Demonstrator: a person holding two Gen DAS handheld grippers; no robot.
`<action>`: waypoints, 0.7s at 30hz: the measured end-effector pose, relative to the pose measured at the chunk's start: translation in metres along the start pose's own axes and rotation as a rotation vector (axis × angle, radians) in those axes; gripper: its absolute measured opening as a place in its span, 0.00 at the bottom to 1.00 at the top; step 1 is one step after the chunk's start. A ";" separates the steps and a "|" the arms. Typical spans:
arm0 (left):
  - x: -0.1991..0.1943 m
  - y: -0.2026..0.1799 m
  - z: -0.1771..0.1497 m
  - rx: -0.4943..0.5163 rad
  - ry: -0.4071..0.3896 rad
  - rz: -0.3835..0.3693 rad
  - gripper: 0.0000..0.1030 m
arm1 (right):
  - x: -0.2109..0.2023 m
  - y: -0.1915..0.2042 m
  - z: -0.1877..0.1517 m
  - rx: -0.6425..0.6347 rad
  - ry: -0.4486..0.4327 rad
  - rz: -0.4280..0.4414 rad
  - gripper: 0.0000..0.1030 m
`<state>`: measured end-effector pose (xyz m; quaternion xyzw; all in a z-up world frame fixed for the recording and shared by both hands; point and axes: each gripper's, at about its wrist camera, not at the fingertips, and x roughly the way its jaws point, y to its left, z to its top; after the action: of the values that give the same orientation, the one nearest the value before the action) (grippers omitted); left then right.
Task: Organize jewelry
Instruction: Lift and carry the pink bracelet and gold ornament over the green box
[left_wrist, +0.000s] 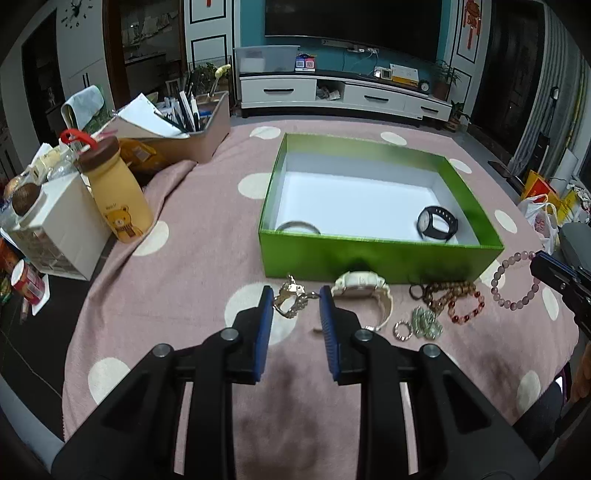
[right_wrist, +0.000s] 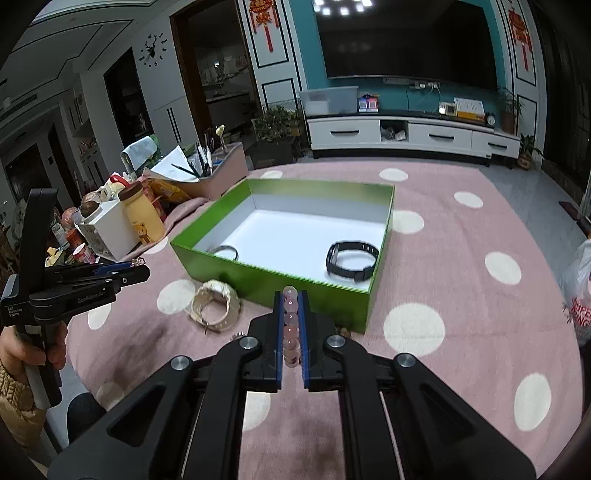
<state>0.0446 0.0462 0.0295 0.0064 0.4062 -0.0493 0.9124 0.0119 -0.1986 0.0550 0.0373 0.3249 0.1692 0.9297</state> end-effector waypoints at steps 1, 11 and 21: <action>0.001 -0.003 0.002 0.001 -0.002 -0.001 0.24 | 0.000 0.000 0.003 -0.003 -0.005 0.000 0.07; -0.001 -0.024 0.034 0.023 -0.039 -0.001 0.24 | 0.010 -0.001 0.028 -0.013 -0.038 0.015 0.07; 0.010 -0.035 0.064 0.017 -0.060 -0.014 0.24 | 0.023 -0.014 0.054 0.002 -0.059 0.003 0.07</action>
<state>0.0950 0.0071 0.0660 0.0099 0.3784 -0.0593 0.9237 0.0664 -0.2020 0.0814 0.0436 0.2973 0.1693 0.9386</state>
